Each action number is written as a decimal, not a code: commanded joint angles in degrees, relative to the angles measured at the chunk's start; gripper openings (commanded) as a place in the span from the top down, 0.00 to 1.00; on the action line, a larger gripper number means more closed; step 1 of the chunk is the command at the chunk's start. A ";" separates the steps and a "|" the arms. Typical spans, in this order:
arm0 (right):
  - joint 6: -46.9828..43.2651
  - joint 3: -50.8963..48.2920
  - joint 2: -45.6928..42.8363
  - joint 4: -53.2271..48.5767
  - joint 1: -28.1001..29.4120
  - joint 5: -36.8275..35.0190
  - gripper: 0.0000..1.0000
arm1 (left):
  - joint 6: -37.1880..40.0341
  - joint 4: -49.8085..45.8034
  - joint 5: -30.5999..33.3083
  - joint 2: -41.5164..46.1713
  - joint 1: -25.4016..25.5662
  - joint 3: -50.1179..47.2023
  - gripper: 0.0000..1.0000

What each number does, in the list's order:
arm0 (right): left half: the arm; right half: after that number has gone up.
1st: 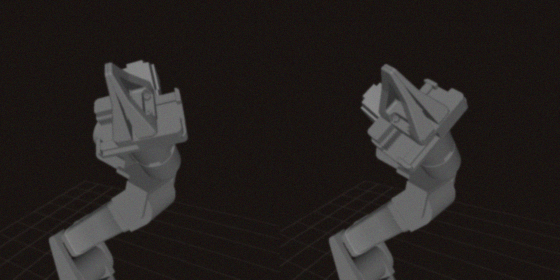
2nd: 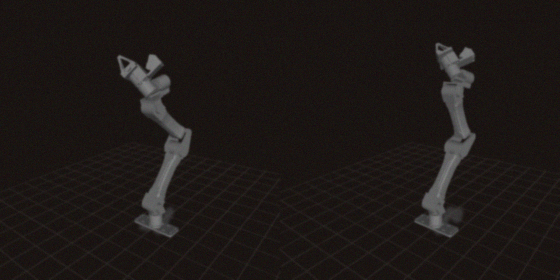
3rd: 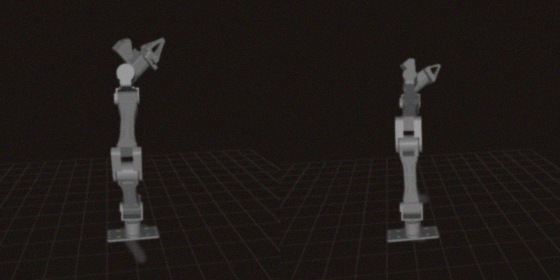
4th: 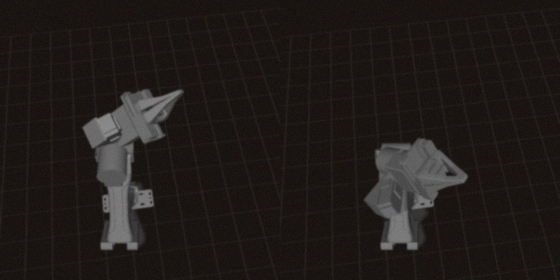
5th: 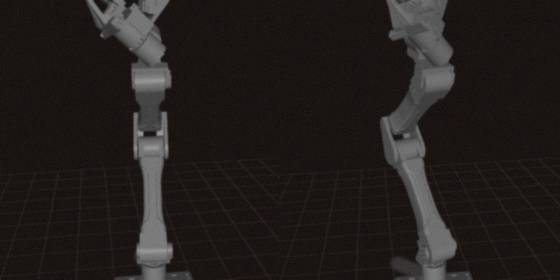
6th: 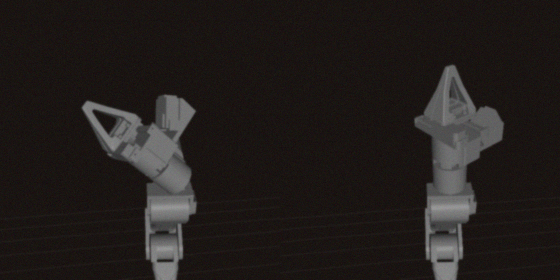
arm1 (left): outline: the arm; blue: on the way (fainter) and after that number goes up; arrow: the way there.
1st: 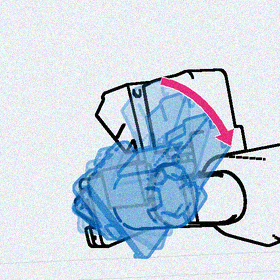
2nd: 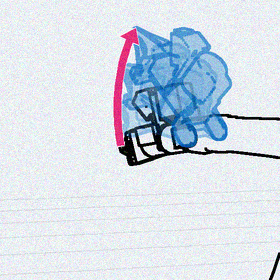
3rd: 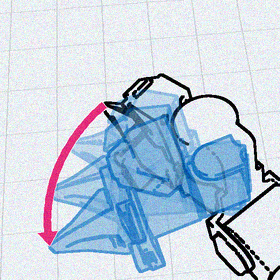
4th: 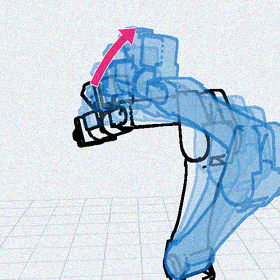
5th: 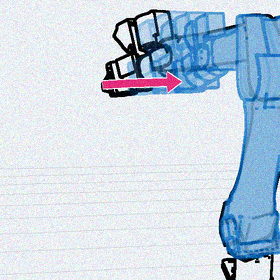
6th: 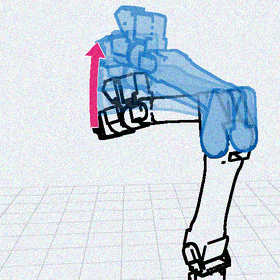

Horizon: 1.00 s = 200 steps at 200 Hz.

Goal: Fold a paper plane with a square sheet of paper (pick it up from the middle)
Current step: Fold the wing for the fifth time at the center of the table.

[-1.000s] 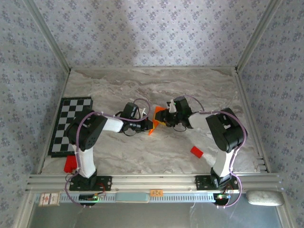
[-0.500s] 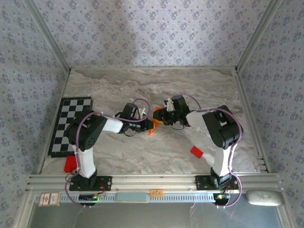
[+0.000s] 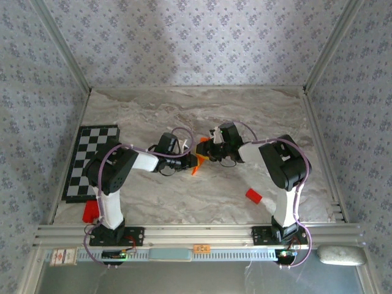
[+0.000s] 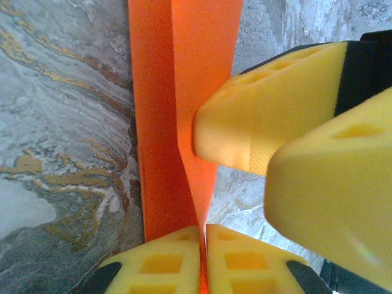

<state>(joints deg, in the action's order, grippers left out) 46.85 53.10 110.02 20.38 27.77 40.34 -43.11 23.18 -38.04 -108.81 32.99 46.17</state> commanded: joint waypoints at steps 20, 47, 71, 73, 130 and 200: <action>-2.64 -0.04 -3.61 -2.48 -0.52 -1.16 0.58 | 1.45 -5.43 4.08 -2.41 -0.30 -0.12 0.94; -4.91 -0.44 -5.41 -5.36 -0.56 -2.71 0.58 | 1.28 -5.95 3.19 -2.45 -0.30 0.63 0.95; -6.57 -0.57 -5.72 -6.96 -0.59 -3.38 0.57 | 1.39 -6.71 2.48 -2.54 -0.30 1.50 0.96; -6.70 -0.48 -5.72 -7.23 -0.56 -3.46 0.58 | 1.37 -6.73 2.46 -2.52 -0.30 1.50 0.97; -8.41 1.19 -3.67 -8.41 0.04 -2.63 0.58 | 0.61 -7.69 2.19 -2.96 -0.30 2.30 0.98; -8.18 3.22 -1.41 -9.27 0.66 -3.18 0.58 | -0.02 -7.40 2.35 -3.41 -0.31 2.25 0.98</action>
<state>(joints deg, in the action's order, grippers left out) 39.57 54.59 107.35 12.78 27.92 37.69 -43.20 19.09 -38.30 -109.30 32.88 48.25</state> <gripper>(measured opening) 0.420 0.041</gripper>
